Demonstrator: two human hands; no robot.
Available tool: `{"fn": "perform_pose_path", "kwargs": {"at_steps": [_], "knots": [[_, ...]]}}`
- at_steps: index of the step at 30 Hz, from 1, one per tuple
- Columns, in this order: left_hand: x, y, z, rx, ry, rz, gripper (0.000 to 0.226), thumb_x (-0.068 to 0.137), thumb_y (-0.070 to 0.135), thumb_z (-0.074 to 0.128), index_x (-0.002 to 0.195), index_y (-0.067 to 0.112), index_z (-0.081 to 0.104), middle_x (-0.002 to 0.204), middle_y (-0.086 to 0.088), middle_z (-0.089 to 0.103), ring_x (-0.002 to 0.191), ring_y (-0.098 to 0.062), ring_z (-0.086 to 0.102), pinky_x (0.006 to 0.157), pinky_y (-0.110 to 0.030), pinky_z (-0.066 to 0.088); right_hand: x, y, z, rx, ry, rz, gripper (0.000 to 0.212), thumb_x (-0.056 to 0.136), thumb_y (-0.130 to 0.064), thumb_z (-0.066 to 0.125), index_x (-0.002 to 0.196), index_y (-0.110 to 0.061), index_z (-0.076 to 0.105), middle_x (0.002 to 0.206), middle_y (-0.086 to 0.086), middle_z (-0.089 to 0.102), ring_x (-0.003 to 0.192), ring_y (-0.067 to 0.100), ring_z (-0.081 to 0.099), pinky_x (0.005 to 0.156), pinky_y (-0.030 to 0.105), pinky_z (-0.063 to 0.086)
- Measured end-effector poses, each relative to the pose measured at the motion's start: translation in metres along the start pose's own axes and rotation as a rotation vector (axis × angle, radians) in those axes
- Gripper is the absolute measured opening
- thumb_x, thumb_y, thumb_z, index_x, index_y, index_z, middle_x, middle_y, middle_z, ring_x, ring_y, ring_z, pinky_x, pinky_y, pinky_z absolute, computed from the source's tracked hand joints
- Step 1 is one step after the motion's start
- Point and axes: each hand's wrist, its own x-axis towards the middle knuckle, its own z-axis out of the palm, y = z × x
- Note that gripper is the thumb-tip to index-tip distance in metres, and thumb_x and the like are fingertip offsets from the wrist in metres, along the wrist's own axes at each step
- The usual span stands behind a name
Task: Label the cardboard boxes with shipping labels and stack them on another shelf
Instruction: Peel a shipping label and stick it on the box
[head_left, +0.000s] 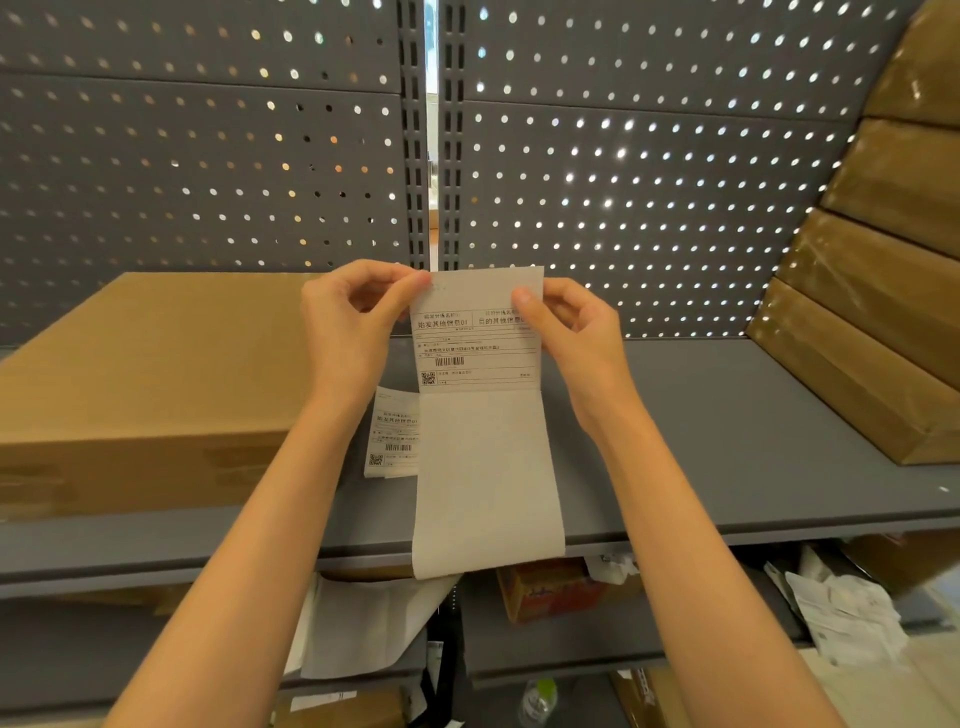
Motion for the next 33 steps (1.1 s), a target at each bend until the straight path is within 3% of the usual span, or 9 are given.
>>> {"fn": "perform_pose_path", "kwargs": {"at_steps": [6, 10, 13, 21, 24, 27, 30, 33], "knots": [[0.003, -0.001, -0.003, 0.028, -0.058, -0.002, 0.009, 0.086, 0.016, 0.066, 0.089, 0.008, 0.068, 0.079, 0.003, 0.068, 0.070, -0.003, 0.064, 0.067, -0.016, 0.052, -0.001, -0.003, 0.001, 0.003, -0.079, 0.051, 0.024, 0.087, -0.012, 0.065, 0.109, -0.003, 0.066, 0.102, 0.008, 0.071, 0.093, 0.017, 0.069, 0.077, 0.024, 0.055], [0.003, -0.002, -0.005, -0.044, -0.145, -0.037, 0.023, 0.080, 0.012, 0.072, 0.101, 0.011, 0.063, 0.073, 0.003, 0.066, 0.071, -0.003, 0.065, 0.070, -0.015, 0.052, -0.001, -0.004, 0.003, -0.006, -0.112, 0.145, 0.021, 0.085, -0.016, 0.068, 0.101, -0.003, 0.067, 0.095, 0.010, 0.073, 0.083, 0.020, 0.071, 0.072, 0.031, 0.059], [0.004, -0.002, -0.008, -0.009, -0.201, -0.010, 0.017, 0.076, 0.011, 0.075, 0.088, 0.016, 0.064, 0.076, 0.003, 0.067, 0.070, -0.001, 0.064, 0.071, -0.016, 0.052, 0.001, -0.002, 0.002, -0.013, -0.063, 0.119, 0.021, 0.085, -0.017, 0.068, 0.098, 0.000, 0.067, 0.095, 0.015, 0.072, 0.083, 0.023, 0.070, 0.074, 0.036, 0.059], [0.006, -0.004, -0.004, 0.041, -0.184, 0.022, 0.011, 0.084, 0.009, 0.067, 0.079, 0.018, 0.063, 0.078, 0.003, 0.066, 0.068, 0.001, 0.062, 0.067, -0.013, 0.050, 0.001, 0.000, 0.002, -0.023, -0.060, 0.075, 0.020, 0.085, -0.017, 0.068, 0.098, -0.001, 0.069, 0.097, 0.012, 0.072, 0.084, 0.015, 0.069, 0.072, 0.023, 0.057], [0.007, -0.004, -0.003, 0.062, -0.158, 0.021, 0.005, 0.089, 0.011, 0.061, 0.084, 0.011, 0.063, 0.078, 0.005, 0.065, 0.067, 0.004, 0.060, 0.063, -0.011, 0.048, 0.005, 0.002, 0.001, -0.083, 0.093, 0.041, 0.020, 0.079, -0.020, 0.075, 0.092, -0.010, 0.064, 0.091, 0.002, 0.068, 0.081, 0.010, 0.064, 0.074, 0.019, 0.053], [0.006, -0.003, -0.003, 0.083, -0.161, 0.019, 0.011, 0.092, 0.013, 0.056, 0.086, 0.010, 0.064, 0.077, 0.007, 0.064, 0.066, 0.007, 0.060, 0.060, -0.008, 0.045, 0.010, 0.003, -0.002, -0.182, 0.200, -0.018, 0.038, 0.072, -0.022, 0.081, 0.094, -0.017, 0.051, 0.095, -0.001, 0.055, 0.081, 0.009, 0.053, 0.071, 0.015, 0.046], [0.006, -0.004, -0.003, 0.102, -0.155, 0.035, 0.011, 0.092, 0.014, 0.056, 0.088, 0.009, 0.065, 0.078, 0.008, 0.064, 0.067, 0.007, 0.060, 0.060, -0.008, 0.045, 0.010, -0.003, -0.001, -0.272, 0.124, -0.083, 0.041, 0.074, -0.026, 0.079, 0.107, -0.024, 0.055, 0.111, -0.004, 0.058, 0.102, 0.008, 0.053, 0.076, 0.009, 0.042], [0.006, -0.004, -0.003, 0.117, -0.151, 0.052, 0.010, 0.092, 0.015, 0.056, 0.088, 0.011, 0.064, 0.079, 0.008, 0.064, 0.068, 0.006, 0.060, 0.061, -0.009, 0.047, 0.013, -0.010, 0.000, -0.236, 0.010, -0.097, 0.027, 0.086, -0.028, 0.067, 0.112, -0.023, 0.061, 0.104, -0.009, 0.063, 0.101, 0.003, 0.056, 0.084, 0.014, 0.045]]}}
